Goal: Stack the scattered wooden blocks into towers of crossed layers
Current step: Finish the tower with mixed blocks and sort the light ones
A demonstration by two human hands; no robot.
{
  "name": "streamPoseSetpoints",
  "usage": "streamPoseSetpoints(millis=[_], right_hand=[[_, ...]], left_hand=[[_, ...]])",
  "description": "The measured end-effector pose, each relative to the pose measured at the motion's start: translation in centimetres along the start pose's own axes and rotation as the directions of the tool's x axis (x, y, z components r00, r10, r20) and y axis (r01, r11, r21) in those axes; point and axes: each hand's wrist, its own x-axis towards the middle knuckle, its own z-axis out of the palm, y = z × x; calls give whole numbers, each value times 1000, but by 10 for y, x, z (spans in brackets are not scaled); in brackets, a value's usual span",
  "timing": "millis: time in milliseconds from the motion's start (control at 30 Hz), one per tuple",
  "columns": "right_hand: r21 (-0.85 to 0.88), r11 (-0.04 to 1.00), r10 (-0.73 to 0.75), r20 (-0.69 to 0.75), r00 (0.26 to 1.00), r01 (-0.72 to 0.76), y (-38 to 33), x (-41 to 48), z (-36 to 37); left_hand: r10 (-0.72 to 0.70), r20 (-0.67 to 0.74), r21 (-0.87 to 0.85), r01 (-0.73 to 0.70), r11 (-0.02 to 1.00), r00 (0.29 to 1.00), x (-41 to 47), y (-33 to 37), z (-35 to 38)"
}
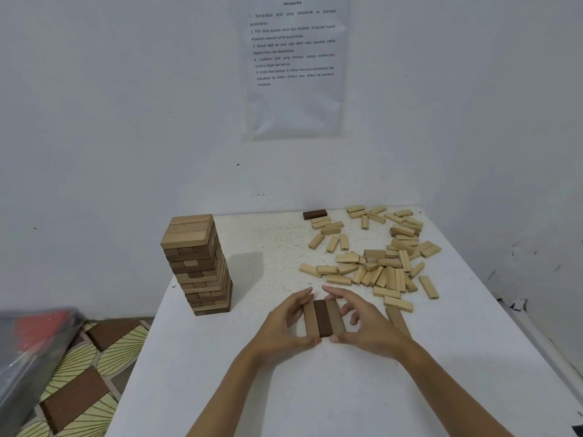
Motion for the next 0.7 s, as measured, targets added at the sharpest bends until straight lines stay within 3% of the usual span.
streamPoseSetpoints(millis=[700], right_hand=[[6, 1000, -5, 5, 1000, 5, 6, -1, 7]], left_hand=[[51, -17, 11, -51, 999, 999, -2, -2, 0]])
